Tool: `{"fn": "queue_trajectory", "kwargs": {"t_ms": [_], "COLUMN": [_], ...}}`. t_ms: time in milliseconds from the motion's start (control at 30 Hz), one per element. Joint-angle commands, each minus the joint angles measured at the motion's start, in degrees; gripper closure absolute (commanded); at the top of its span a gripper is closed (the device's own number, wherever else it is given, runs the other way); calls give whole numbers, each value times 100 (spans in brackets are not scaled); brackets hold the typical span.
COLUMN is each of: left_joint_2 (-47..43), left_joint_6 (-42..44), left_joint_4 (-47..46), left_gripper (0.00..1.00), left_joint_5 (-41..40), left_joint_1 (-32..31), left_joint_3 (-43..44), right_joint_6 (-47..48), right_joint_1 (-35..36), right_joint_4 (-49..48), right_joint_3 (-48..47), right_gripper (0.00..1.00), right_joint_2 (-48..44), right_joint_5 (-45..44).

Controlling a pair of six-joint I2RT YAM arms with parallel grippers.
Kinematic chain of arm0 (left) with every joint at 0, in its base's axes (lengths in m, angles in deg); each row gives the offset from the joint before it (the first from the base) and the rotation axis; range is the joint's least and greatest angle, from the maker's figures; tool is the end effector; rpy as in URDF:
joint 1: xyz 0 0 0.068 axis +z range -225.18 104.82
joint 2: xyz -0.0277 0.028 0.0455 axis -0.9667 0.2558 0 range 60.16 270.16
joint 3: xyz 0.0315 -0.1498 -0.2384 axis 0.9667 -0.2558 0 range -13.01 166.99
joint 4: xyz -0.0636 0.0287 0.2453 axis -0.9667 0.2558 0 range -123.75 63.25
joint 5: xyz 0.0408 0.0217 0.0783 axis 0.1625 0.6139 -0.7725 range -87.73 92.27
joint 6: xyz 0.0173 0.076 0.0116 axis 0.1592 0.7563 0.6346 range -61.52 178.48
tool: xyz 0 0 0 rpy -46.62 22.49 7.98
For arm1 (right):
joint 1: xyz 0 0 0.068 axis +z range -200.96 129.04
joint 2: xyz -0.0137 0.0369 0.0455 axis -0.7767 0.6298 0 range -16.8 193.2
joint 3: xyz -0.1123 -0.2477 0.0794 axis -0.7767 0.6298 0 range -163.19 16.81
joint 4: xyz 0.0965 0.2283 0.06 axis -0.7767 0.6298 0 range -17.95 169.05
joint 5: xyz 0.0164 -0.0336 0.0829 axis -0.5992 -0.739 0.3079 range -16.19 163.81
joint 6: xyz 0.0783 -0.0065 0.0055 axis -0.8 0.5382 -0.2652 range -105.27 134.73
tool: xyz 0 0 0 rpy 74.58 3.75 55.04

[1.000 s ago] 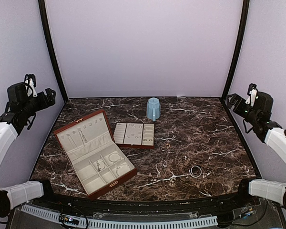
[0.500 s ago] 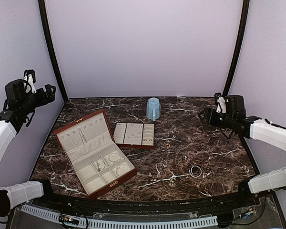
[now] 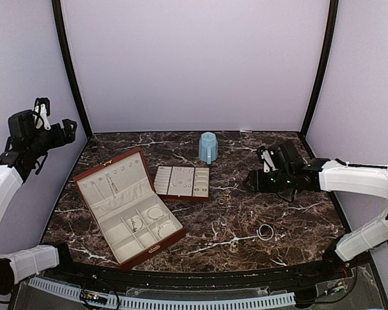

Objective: Organize the mixed jewelry
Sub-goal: Pick up the bangle from the center of the board.

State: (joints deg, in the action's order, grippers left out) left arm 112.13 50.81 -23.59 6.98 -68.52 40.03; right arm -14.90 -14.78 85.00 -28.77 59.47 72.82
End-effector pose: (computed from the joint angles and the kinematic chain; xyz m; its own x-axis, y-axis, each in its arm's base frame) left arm 0.2263 0.0210 0.3722 -0.1508 -0.1514 -0.9769 -0.0555 0.9879 -0.1446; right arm 0.2369 0.1719 0.2129 -0.7710 0.0486 -0.6350 -0.2289 0.9093 0.3476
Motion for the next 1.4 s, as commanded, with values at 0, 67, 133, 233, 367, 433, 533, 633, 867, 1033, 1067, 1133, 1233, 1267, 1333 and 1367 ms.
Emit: {"fn": "queue_trajectory", "kwargs": {"t_ms": [0,67,133,233,367,433,533,633,867,1033,1067,1133,1233,1267,1333,1367], "left_joint_2": [-21,43,61,40,12,22,47,50,95,169,183,186,168,166,177,185], "left_joint_6": [115,151,168,142,165,182,202,224,218,219,227,225,194,181,176,181], "left_joint_4": [-67,-25,-26,-96,-270,-307,-292,-298,-330,-310,-301,-298,-321,-336,-338,-338], "left_gripper": [1,1,1,1,1,1,1,1,1,1,1,1,1,1,1,1], "left_joint_5": [338,307,336,441,655,719,718,680,682,655,646,632,639,647,665,690], "left_joint_1": [38,38,38,38,38,38,38,38,38,35,36,37,38,38,38,38], "left_joint_3": [-90,-66,-59,-107,-185,-203,-198,-204,-225,-211,-212,-219,-244,-251,-253,-262], "right_joint_6": [-493,-616,-694,-671,-508,-480,-490,-570,-976,-1873,-2055,-2343,-2686,-2810,-2960,-3036], "right_joint_1": [323,335,337,345,453,562,770,916,1058,1383,1488,1716,1929,1943,1945,1945], "right_joint_4": [266,113,-3,93,223,272,373,579,2122,2426,2466,2552,2669,2650,2541,2465], "right_joint_3": [-224,-145,-141,-343,-789,-948,-1026,-1012,-914,-283,-228,-184,-169,-133,-49,-13], "right_gripper": [41,42,43,45,46,48,49,51,55,54,54,54,61,63,67,69], "right_joint_2": [82,165,353,767,1276,1475,1627,1679,859,222,209,232,347,390,495,541], "right_joint_5": [-417,-387,-509,-732,-741,-704,-762,-948,-1284,-1236,-1217,-1263,-1446,-1438,-1393,-1349]}}
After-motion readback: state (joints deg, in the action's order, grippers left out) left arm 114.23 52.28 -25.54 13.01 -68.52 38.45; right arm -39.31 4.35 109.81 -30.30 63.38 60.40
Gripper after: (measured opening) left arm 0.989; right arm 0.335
